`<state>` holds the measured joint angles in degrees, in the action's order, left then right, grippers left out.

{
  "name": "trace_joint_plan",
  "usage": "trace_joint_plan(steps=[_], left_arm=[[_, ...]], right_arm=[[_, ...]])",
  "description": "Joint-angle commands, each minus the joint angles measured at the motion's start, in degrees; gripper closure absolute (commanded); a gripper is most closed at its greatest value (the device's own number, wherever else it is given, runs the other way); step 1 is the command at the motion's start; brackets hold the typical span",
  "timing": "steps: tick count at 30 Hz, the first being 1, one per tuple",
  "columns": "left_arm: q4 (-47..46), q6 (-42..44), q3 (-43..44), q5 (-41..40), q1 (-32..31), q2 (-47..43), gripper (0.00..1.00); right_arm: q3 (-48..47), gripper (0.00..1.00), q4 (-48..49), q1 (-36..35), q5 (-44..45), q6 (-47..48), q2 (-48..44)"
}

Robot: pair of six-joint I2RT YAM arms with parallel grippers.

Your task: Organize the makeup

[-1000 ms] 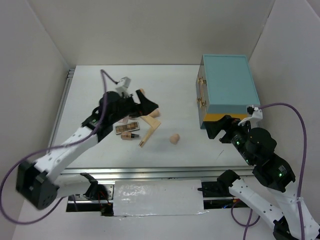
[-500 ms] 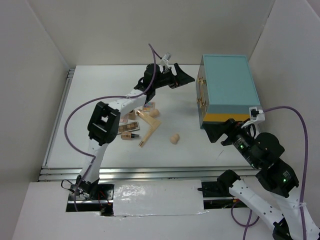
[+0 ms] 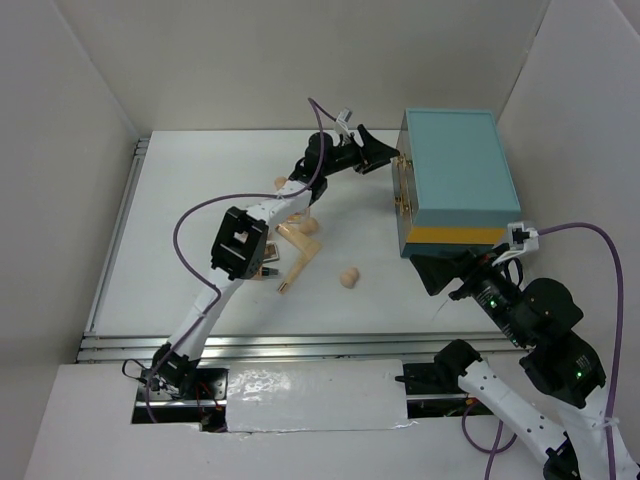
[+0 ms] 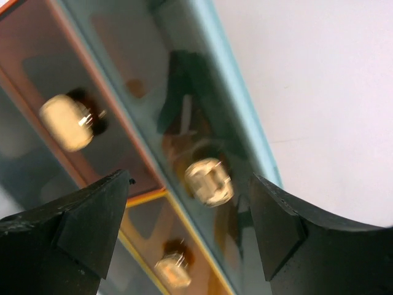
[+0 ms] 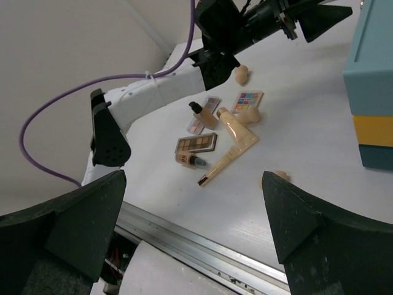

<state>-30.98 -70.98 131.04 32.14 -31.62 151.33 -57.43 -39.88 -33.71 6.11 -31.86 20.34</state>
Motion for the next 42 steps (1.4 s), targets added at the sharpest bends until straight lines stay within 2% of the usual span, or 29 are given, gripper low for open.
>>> trace_joint_plan(steps=[1, 7, 12, 17, 21, 22, 30, 33, 35, 36, 38, 42], left_arm=[[-7.43, -3.46, 7.46, -0.23, -1.16, 3.35, 0.11], [-4.18, -0.91, 8.62, -3.66, -3.63, 3.36, 0.13], [-6.37, -3.63, 8.61, -4.28, -3.72, 5.29, 0.19], [-8.39, -5.14, 8.44, -4.89, -3.98, 5.91, 0.35], [-10.40, -5.13, 6.34, -5.60, -3.98, 4.77, 0.54], [-10.85, -5.22, 5.63, -5.77, -4.07, 4.42, 0.62], [-13.58, -6.45, 1.58, -7.18, -4.51, 3.89, 0.71], [-13.58, -6.01, 1.32, -7.44, -4.60, 3.98, 0.86], [-14.45, -5.49, -0.69, -7.44, -4.59, 2.40, 0.89], [-14.72, -5.22, -2.09, -7.79, -4.59, 1.44, 0.95], [-15.51, -3.64, -7.71, -8.75, -4.68, -2.69, 1.00], [-18.93, -1.62, -20.19, -10.34, -4.42, -10.87, 1.00]], right_arm=[[0.30, 0.00, 0.50, 0.05, -1.01, 0.83, -0.48], [1.35, 0.00, 0.68, 0.05, -1.89, 0.83, -0.56], [1.09, 0.00, 0.59, -0.03, -1.45, 1.36, -0.65], [0.65, 0.00, 0.15, 0.14, -1.36, 1.88, -0.65], [0.65, 0.00, -0.46, 0.05, -0.58, 2.41, -0.74], [0.65, 0.00, -0.46, 0.14, -0.40, 2.41, -0.91], [0.48, 0.00, -0.64, 0.05, -1.01, 2.76, -0.65], [0.21, 0.00, -0.73, -0.03, -0.75, 2.76, -0.65], [0.12, 0.00, -0.82, 0.14, -0.57, 2.76, -0.65], [0.12, 0.00, -0.90, 0.05, -0.66, 2.76, -0.65], [0.04, 0.00, -0.82, -0.03, -0.57, 2.76, -0.65], [0.30, 0.00, -0.64, -0.04, -0.84, 2.68, -0.47]])
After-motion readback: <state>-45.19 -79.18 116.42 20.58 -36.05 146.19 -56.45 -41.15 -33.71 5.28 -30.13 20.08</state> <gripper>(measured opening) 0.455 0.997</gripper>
